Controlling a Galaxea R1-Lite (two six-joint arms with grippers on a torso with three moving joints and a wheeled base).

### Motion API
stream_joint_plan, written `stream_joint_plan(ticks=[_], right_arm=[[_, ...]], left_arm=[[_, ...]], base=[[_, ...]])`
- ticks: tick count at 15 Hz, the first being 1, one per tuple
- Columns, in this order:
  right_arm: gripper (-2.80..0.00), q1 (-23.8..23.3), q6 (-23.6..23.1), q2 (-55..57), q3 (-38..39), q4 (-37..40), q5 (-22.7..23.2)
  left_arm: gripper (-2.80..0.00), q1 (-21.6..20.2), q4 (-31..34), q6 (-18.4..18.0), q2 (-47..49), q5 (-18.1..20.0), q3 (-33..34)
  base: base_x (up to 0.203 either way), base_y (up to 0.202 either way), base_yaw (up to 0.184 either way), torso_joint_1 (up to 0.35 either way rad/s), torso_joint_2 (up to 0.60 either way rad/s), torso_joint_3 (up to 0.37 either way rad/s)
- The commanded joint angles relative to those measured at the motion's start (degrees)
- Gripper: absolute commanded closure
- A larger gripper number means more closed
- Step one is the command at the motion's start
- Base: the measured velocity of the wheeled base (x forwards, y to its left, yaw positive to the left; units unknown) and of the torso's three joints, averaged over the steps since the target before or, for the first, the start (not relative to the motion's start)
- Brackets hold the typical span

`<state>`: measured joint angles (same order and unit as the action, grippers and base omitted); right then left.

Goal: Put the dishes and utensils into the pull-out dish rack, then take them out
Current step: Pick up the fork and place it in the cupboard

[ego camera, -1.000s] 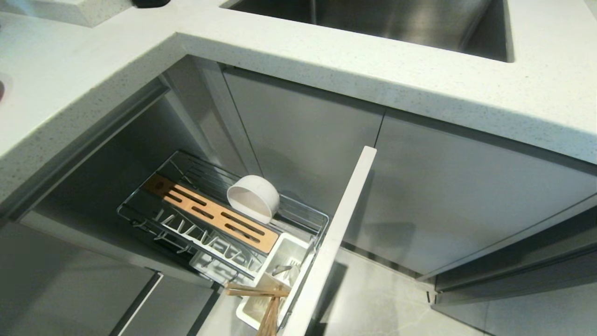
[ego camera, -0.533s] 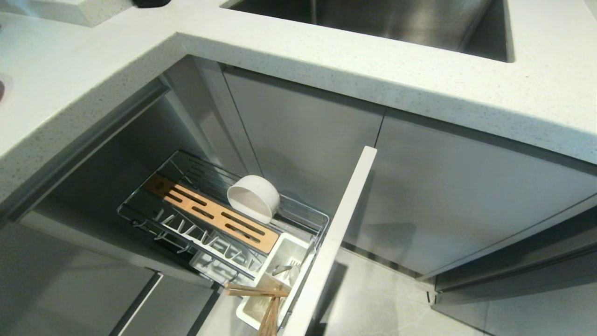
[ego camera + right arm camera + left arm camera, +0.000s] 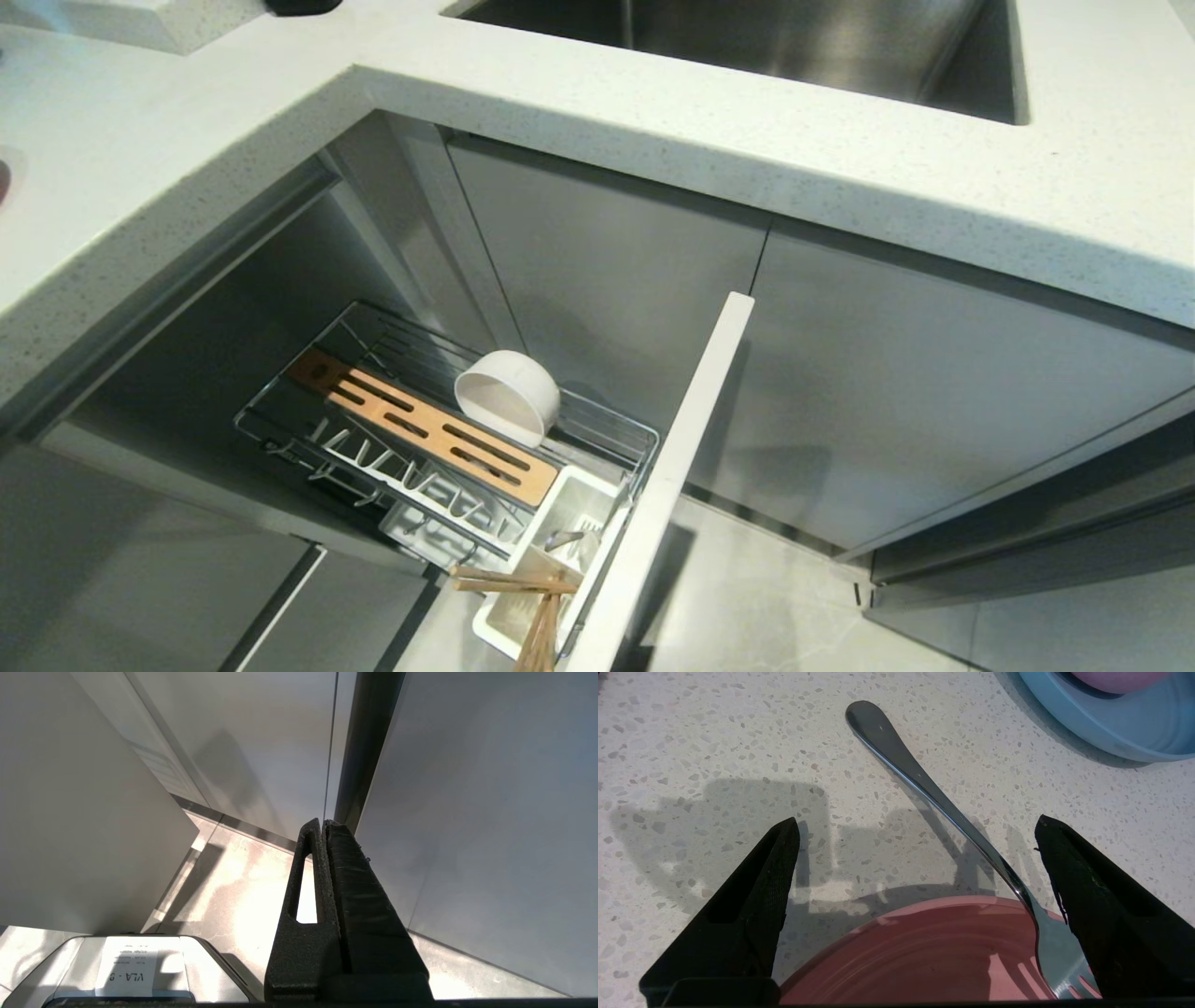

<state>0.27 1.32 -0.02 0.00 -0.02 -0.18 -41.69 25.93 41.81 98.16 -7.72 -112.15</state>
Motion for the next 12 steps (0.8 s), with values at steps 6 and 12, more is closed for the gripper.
stream_joint_plan(ticks=[6,12], right_arm=[[0.00,0.00,0.00,0.02,0.09,0.01,0.01],[0.00,0.00,0.00,0.02,0.09,-0.05,0.01]], left_arm=[[-2.80,0.03,0.17,0.29,0.19,-0.02,0.01],[-2.80,-0.06,0.17,0.29,0.08,-0.03,0.01]], base=[[0.000,0.000,0.000,0.000,0.00,0.000],[0.000,0.000,0.000,0.000,0.00,0.000]])
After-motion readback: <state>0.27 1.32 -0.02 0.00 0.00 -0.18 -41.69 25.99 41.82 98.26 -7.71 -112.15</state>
